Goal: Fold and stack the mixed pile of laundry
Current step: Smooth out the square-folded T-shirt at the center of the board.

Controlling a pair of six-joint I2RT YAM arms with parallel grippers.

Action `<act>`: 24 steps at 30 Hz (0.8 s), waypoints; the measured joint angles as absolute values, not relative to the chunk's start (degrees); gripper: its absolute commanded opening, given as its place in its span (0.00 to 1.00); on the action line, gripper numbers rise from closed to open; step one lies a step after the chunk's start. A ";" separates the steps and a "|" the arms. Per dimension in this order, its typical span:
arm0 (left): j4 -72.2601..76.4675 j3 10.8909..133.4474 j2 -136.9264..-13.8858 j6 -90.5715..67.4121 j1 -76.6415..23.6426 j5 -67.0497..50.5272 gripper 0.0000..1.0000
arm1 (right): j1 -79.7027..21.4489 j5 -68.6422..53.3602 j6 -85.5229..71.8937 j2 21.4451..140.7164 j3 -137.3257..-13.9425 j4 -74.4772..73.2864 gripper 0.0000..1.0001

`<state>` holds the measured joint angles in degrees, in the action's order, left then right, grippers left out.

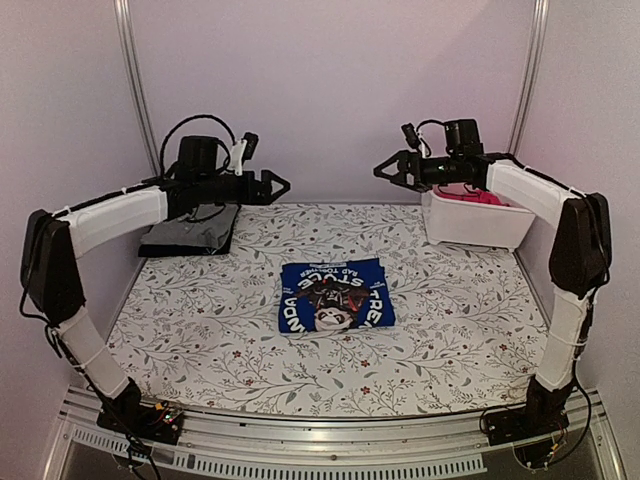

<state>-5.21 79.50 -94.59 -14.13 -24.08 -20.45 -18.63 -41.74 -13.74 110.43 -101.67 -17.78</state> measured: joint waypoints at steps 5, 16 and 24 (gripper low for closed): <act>0.36 70.98 -102.37 -23.90 -26.28 -29.91 1.00 | -19.90 -52.64 -19.79 116.57 -94.54 -14.48 0.99; 15.42 76.12 -122.15 -42.22 -30.87 -44.91 1.00 | -25.45 -64.97 -35.27 127.79 -87.96 -2.44 0.99; 18.35 78.65 -130.47 -47.11 -27.79 -46.22 1.00 | -23.66 -66.43 -39.16 135.87 -88.71 3.22 0.99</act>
